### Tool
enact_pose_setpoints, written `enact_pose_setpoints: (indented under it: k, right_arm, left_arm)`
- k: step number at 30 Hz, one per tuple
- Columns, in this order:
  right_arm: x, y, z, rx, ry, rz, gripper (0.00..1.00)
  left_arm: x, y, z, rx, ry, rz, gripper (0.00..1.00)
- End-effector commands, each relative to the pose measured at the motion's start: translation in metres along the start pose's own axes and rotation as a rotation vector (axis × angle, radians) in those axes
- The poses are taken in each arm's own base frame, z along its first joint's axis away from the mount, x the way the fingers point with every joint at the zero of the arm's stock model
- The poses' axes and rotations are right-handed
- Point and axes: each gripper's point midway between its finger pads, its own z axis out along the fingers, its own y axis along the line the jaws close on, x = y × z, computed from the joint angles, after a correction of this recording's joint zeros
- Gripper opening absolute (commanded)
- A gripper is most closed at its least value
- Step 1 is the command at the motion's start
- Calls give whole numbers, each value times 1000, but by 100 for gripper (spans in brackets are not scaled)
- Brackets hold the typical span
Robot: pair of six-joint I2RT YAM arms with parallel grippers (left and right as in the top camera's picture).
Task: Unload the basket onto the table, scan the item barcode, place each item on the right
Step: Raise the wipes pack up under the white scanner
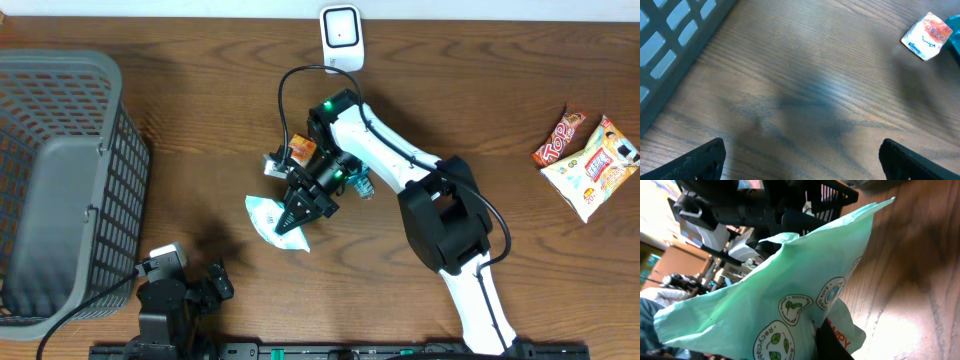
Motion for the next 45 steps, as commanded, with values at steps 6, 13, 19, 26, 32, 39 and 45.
enact_pose_setpoints:
  k: [6,13,19,26,32,39,45]
  right_arm:
    - [11,-2,1,10,59,-109,1]
    - [12,4,-2,31,100,-87,1]
    - [3,27,-4,54,147,-250,1]
    - [-16,59,-6,63,135,-528,1]
    - [-20,65,-6,66,119,-501,1]
    - [4,45,-13,175,267,-168,1]
    - [36,-14,-51,610,418,342,2]
  left_arm:
    - [9,2,0,-6,34,19,98]
    - [9,2,0,-6,34,19,98]
    - [9,2,0,-6,34,19,98]
    - [9,2,0,-6,34,19,98]
    - [9,2,0,-6,34,19,98]
    - [9,2,0,-6,34,19,98]
    - [9,2,0,-6,34,19,98]
